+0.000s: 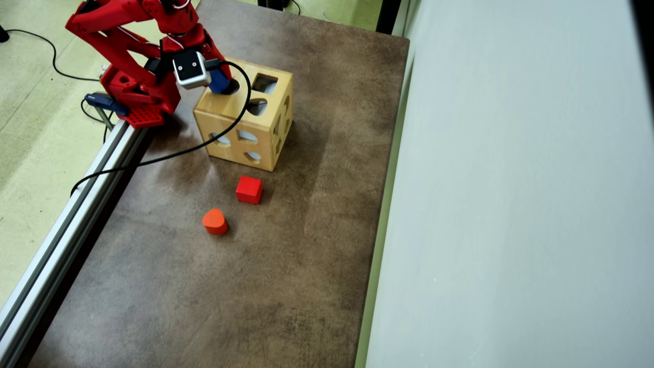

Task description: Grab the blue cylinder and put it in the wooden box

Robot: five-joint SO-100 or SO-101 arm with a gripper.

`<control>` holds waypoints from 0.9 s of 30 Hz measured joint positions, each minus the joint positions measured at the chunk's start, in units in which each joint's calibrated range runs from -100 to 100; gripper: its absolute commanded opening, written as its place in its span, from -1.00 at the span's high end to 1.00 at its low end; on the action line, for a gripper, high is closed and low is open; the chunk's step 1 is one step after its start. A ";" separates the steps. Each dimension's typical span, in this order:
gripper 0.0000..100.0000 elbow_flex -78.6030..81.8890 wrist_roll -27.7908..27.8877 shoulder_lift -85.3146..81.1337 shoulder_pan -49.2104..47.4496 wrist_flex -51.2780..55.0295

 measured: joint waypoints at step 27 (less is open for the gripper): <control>0.80 0.09 -0.98 0.00 -0.72 -0.81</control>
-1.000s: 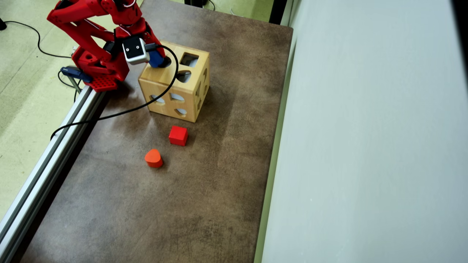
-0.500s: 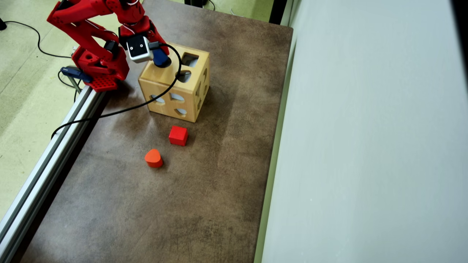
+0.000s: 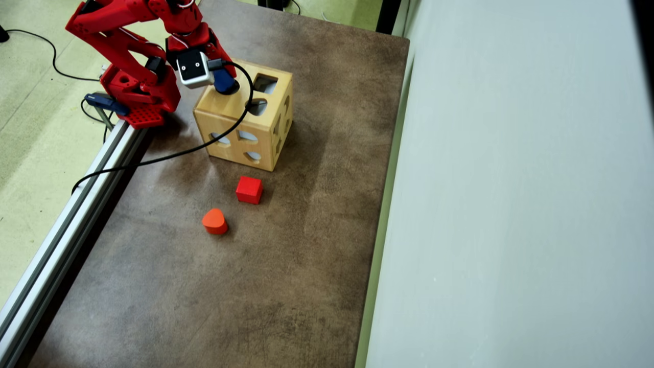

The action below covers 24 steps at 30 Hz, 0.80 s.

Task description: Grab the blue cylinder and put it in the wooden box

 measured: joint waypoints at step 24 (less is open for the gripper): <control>0.42 1.72 0.00 0.00 0.00 0.00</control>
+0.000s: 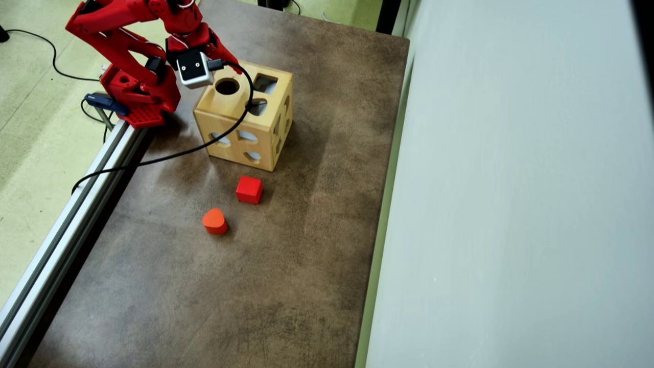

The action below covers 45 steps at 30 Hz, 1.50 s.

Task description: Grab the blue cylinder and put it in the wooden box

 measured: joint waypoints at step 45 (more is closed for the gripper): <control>0.42 -11.47 0.00 -42.80 0.00 3.31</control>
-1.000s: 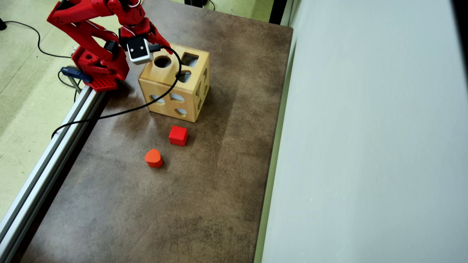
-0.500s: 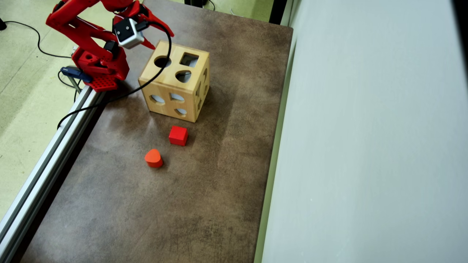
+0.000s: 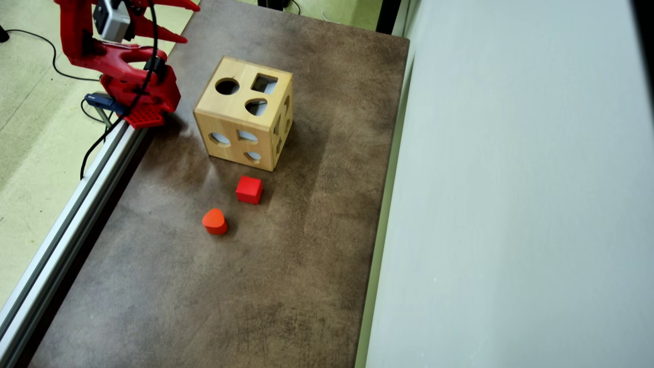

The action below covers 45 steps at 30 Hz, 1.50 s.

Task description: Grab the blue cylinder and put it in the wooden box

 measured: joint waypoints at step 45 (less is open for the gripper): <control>0.96 4.06 0.00 -7.37 7.19 0.00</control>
